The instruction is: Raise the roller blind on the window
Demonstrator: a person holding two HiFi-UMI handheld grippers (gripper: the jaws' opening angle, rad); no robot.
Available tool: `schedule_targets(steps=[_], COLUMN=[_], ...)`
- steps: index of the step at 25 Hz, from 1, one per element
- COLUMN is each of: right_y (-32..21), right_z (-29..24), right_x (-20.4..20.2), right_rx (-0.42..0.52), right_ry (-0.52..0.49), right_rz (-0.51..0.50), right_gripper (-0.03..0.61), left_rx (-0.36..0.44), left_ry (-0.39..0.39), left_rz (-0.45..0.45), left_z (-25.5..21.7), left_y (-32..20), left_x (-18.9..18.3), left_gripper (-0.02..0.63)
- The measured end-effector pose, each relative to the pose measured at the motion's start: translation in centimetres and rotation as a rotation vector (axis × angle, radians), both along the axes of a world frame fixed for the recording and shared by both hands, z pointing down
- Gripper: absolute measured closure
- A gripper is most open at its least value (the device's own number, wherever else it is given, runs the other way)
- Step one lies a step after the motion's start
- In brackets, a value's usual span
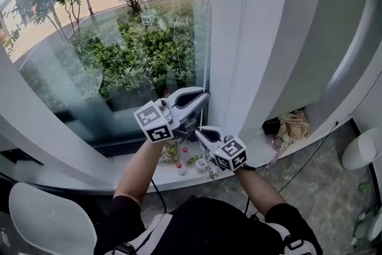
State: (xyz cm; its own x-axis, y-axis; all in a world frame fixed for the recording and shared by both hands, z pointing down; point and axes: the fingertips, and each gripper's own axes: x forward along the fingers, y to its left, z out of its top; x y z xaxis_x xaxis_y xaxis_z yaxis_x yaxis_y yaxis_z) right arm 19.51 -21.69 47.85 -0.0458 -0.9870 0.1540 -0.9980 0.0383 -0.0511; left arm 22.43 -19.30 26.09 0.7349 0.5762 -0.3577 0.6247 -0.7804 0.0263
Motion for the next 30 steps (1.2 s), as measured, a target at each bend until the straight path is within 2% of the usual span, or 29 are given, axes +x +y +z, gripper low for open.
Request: schedule_targets(steps=[3,6,8,10,12,13,15,16,22,24,27,30], right_y=[0.1,0.6,1.4,2.4,3.4,3.7,3.8,3.7,3.4,3.3,3.9,4.7], right_z=[1.7,5.7,10.0,14.0,15.5,15.3,13.9,13.0,8.3,7.3,6.5,5.7], right_x=[0.2,0.0,-0.8,-2.0,-2.8,-2.9,-2.8,-2.6,-0.7,-0.3,0.2,0.3], right_rx=[-0.051,-0.119,-0.225,-0.351,-0.386,-0.369,-0.312,-0.283,-0.162,-0.144,-0.138,-0.111], right_ry=[0.008,-0.029,-0.053,-0.028,-0.019,-0.04,-0.087,-0.094,-0.019,-0.001,0.033,0.07], right_rz=[0.0,0.026,0.018,-0.04,-0.082,-0.088,-0.09,-0.089,-0.027,-0.016,0.007,0.034], right_gripper=[0.561,0.561,0.561,0.575,0.57,0.547,0.475,0.474,0.432,0.414,0.373,0.339], left_rx=[0.053,0.045,0.053,0.004,-0.082,-0.101,-0.084,-0.067,0.018,0.005,-0.023,-0.013], left_ry=[-0.037,-0.106,-0.164,-0.213,-0.229,-0.227,-0.221,-0.219,-0.193,-0.187,-0.175,-0.171], left_rz=[-0.035,-0.039,-0.043,-0.062,-0.098,-0.118,-0.14,-0.142,-0.172,-0.193,-0.247,-0.297], left_z=[1.7,5.9,10.0,13.8,15.6,15.8,15.6,15.3,14.8,14.7,14.0,13.5], left_y=[0.5,0.7,1.3,1.1,0.0,-0.4,-0.7,-0.6,-0.6,-1.0,-1.7,-2.0], left_x=[0.9,1.4,1.2,1.0,0.7,0.6,0.7,0.9,1.0,0.9,0.9,0.5], left_gripper=[0.598,0.6,0.6,0.6,0.6,0.601,0.601,0.6,0.588,0.522,0.492,0.478])
